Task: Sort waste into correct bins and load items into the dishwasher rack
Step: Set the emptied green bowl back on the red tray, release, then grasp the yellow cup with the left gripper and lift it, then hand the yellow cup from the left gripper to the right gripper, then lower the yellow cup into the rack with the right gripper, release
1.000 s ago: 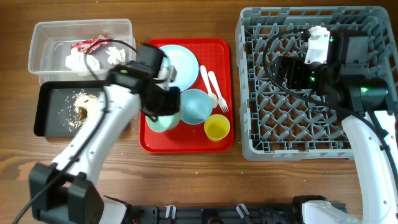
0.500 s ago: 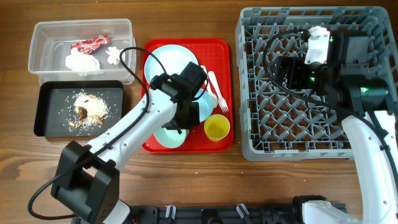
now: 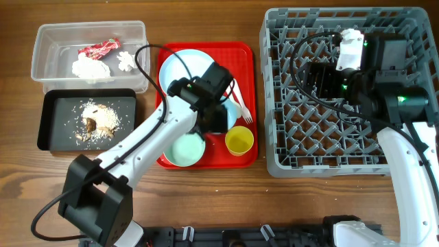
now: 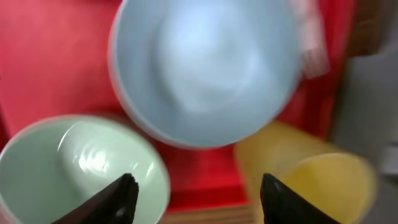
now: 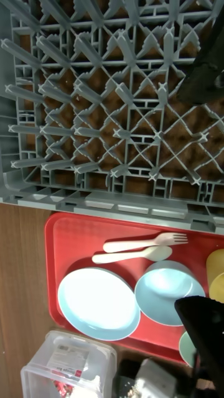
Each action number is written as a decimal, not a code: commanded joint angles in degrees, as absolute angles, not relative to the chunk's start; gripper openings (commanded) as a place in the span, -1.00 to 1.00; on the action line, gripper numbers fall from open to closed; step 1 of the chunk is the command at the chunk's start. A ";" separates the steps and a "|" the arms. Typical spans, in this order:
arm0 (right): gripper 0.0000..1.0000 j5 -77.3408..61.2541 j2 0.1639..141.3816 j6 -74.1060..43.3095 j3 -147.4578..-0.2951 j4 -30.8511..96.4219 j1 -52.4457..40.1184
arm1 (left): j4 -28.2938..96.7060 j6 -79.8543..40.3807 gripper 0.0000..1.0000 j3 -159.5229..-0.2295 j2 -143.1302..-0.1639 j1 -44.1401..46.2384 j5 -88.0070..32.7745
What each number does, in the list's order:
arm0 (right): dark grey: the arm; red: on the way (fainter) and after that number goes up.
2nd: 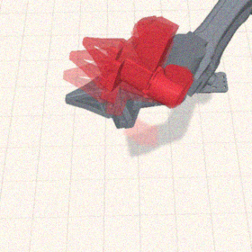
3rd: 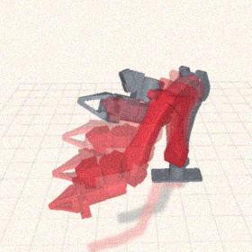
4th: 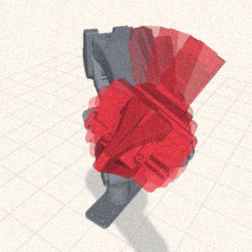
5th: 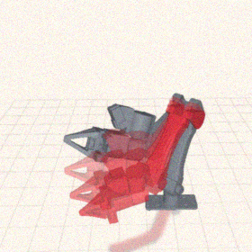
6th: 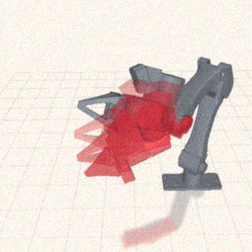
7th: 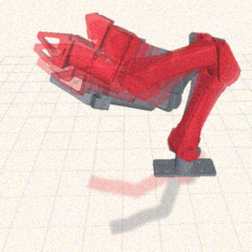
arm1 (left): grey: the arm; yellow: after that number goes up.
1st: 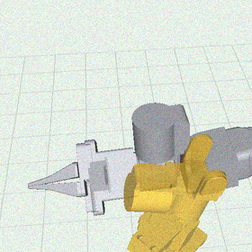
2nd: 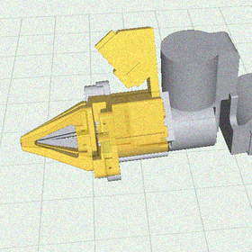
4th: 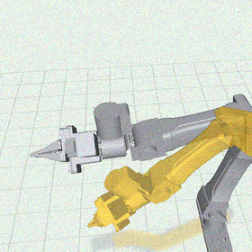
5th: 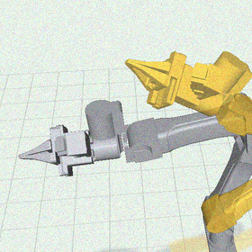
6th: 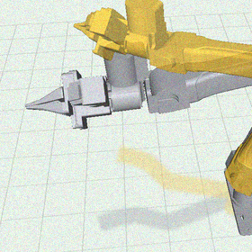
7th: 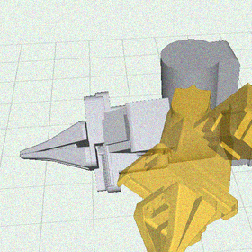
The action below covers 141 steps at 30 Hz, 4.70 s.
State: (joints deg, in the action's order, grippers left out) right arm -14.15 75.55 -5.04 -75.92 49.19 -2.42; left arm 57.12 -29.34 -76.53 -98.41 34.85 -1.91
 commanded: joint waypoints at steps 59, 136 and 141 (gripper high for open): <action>0.98 -71.72 82.81 -4.69 -75.29 22.50 -14.87 | 49.89 -15.88 -0.92 -82.19 -91.18 7.92 -82.48; 0.59 -5.19 93.41 -23.92 -77.17 77.30 -13.43 | 56.05 -18.44 0.21 -82.13 -91.20 9.17 -13.41; 0.64 -5.17 93.38 -20.99 -89.25 80.29 -13.43 | 56.69 -18.44 0.21 -82.13 -91.20 9.17 -13.41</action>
State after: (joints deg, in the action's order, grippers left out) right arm -5.50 92.92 -22.87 -81.30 79.24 -13.47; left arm 56.36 -18.72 -81.78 -91.29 8.91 -14.11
